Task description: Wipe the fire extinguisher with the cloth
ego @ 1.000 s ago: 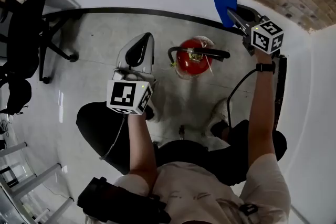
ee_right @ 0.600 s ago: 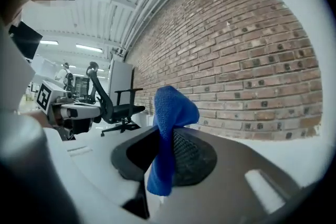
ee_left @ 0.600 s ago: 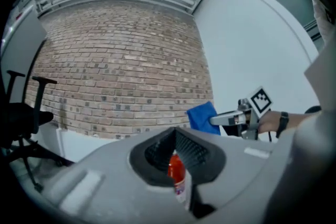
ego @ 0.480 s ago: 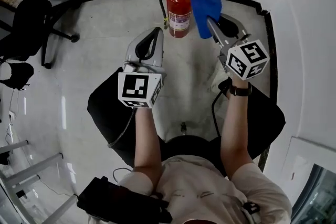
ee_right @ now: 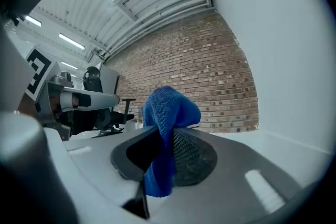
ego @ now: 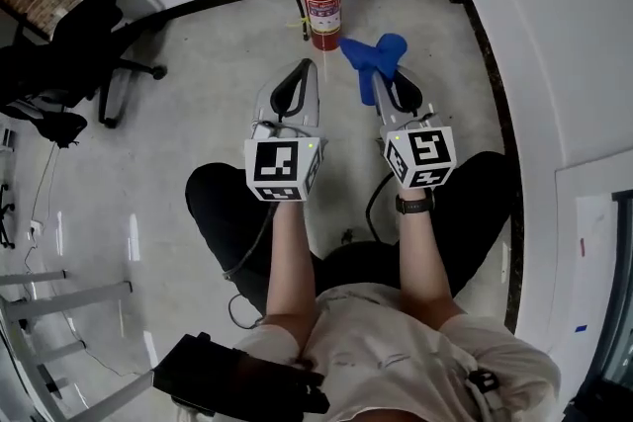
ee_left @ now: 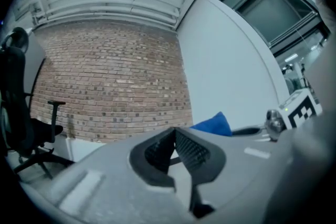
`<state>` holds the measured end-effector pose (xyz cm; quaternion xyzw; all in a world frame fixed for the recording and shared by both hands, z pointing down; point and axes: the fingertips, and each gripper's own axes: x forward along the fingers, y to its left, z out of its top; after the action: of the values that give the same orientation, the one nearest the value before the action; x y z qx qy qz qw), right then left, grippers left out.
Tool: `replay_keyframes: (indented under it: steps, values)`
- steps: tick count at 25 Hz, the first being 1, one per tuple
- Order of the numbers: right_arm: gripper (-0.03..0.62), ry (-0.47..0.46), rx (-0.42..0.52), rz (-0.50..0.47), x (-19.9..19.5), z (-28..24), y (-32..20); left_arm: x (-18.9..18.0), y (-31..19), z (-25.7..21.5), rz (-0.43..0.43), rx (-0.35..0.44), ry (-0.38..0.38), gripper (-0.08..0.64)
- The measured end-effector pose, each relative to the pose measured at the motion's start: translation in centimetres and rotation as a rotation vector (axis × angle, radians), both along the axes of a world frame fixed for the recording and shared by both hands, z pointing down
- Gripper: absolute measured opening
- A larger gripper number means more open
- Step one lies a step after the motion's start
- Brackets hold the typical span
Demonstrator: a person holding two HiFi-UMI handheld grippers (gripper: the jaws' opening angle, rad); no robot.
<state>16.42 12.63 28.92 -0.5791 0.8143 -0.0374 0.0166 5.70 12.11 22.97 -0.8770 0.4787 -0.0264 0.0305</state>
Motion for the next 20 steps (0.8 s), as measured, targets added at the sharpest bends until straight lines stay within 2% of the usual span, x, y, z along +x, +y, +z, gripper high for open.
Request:
replay_keyframes:
  steps: [7,12,20]
  values:
    - [0.064,-0.012,0.010,0.023,-2.2,-0.8,3.3,-3.2,4.0,0.6,-0.047,-0.031,0.019,0.000]
    - [0.064,0.025,-0.021,-0.007,-4.1,-0.2,4.8,-4.6,5.7,-0.3,-0.058,-0.006,0.022,0.000]
    - [0.066,0.042,0.015,0.016,-4.3,-1.8,5.8,-5.0,5.9,0.0,-0.051,0.020,0.022,0.000]
